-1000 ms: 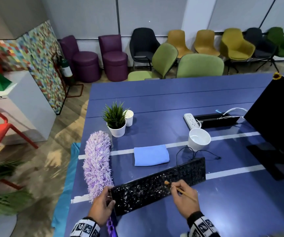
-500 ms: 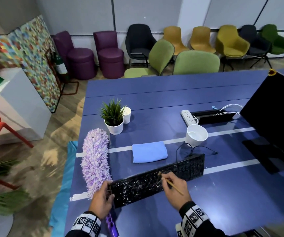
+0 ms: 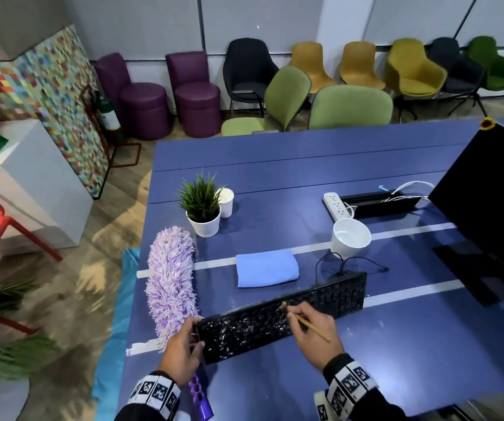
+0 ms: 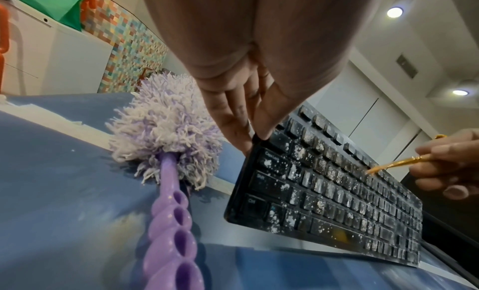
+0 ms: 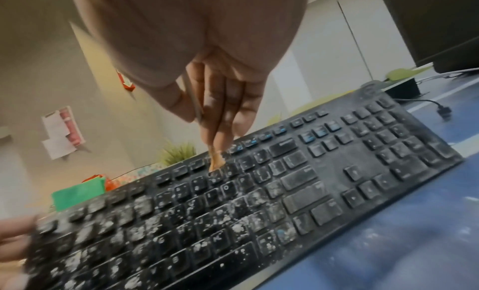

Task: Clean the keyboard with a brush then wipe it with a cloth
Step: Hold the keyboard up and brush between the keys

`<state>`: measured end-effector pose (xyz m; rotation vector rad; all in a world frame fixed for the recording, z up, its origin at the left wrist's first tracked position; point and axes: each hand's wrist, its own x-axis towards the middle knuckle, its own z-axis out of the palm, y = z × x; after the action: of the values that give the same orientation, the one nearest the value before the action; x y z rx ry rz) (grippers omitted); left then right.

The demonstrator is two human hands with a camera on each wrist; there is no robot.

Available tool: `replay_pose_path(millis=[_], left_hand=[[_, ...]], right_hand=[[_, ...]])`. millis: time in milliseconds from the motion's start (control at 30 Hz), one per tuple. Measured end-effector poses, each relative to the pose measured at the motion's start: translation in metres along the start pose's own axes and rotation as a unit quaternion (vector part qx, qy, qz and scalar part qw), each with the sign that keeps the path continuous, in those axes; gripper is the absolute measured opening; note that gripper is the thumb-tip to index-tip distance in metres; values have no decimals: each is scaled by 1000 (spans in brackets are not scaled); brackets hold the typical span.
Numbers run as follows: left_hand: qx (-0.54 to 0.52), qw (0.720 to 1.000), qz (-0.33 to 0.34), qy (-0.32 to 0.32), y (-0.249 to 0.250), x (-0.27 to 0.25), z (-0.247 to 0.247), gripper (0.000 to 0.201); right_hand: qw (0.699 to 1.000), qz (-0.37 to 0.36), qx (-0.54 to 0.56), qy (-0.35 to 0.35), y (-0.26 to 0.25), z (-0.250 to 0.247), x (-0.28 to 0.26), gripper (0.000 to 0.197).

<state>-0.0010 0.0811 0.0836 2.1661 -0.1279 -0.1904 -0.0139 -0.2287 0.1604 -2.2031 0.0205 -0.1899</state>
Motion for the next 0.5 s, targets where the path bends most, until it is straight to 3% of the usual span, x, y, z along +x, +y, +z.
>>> replay_pose_path(millis=[33,167,300,500], left_hand=[[2,1000,0,-2,-1,0,0,55],[0,1000,-6,-6,-1,-1,-2,54],[-2,1000,0,-9,0,1,-1,51],[10,1000,9,8,-1,4,-2,57]], right_hand=[[1000,0,-9,-2,0,1,0,14],[993,46,5,111,15,-11,6,17],[998,15,-9,61,9,-17,5,15],[997,24,18,70,13,-4,0,18]])
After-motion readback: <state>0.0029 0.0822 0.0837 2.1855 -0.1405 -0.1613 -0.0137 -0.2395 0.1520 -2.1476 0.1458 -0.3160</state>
